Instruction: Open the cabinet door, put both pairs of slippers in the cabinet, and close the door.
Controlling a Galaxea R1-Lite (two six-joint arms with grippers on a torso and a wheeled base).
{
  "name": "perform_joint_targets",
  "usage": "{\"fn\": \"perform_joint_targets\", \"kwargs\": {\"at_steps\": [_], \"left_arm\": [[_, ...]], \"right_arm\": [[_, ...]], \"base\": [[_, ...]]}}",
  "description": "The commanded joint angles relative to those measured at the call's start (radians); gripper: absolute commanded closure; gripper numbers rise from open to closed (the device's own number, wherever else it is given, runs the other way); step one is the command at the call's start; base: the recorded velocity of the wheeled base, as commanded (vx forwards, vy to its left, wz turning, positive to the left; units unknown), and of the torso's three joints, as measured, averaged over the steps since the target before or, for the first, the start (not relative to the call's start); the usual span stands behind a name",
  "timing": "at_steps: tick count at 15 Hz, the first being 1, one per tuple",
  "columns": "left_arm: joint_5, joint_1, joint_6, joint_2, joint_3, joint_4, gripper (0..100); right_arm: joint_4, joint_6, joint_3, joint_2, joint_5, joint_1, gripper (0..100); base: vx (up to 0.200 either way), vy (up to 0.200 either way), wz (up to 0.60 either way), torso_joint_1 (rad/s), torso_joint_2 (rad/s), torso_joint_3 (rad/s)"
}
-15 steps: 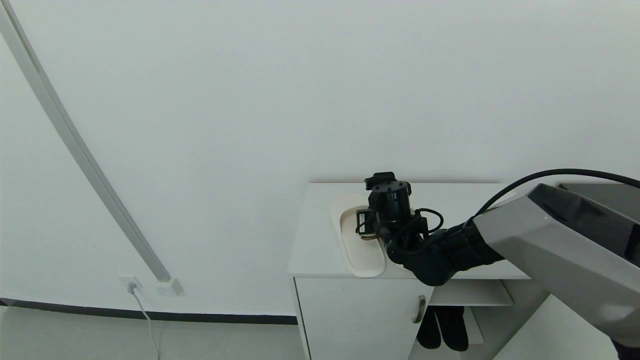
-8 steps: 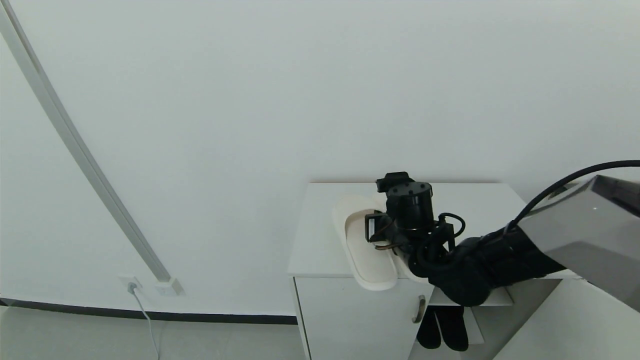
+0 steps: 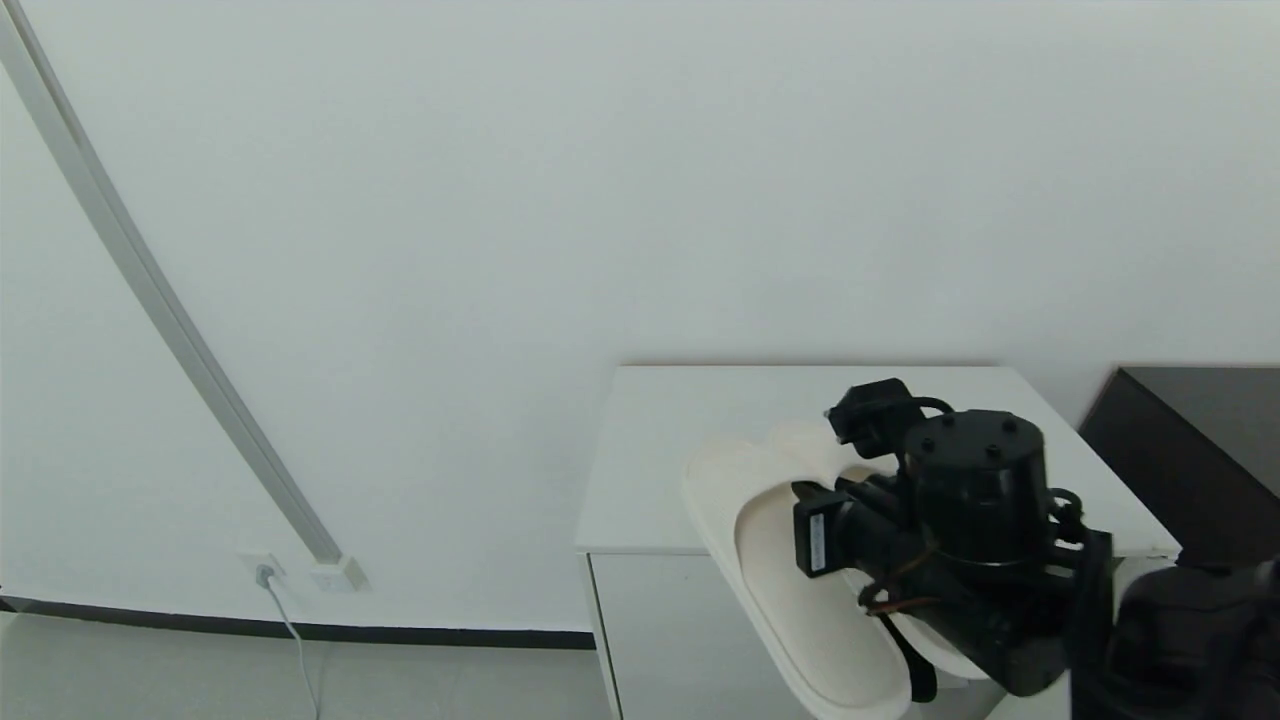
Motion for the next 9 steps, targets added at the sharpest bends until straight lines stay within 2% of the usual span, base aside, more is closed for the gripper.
{"fn": "perform_joint_targets", "kwargs": {"at_steps": [1,9], "left_arm": [[0.000,-0.001,-0.001,0.001,0.001,0.001,100],[0.005,-0.001,-0.013,0.001,0.001,0.001,100]], "right_arm": [[0.012,-0.013,0.103,-0.166,0.020,0.038,100],[0.014,0.012,0.116,-0.149,0.018,0.041,100]], "base": [[0.000,0.000,0.00,0.000,0.00,0.000],[0.000,0.000,0.00,0.000,0.00,0.000]]}}
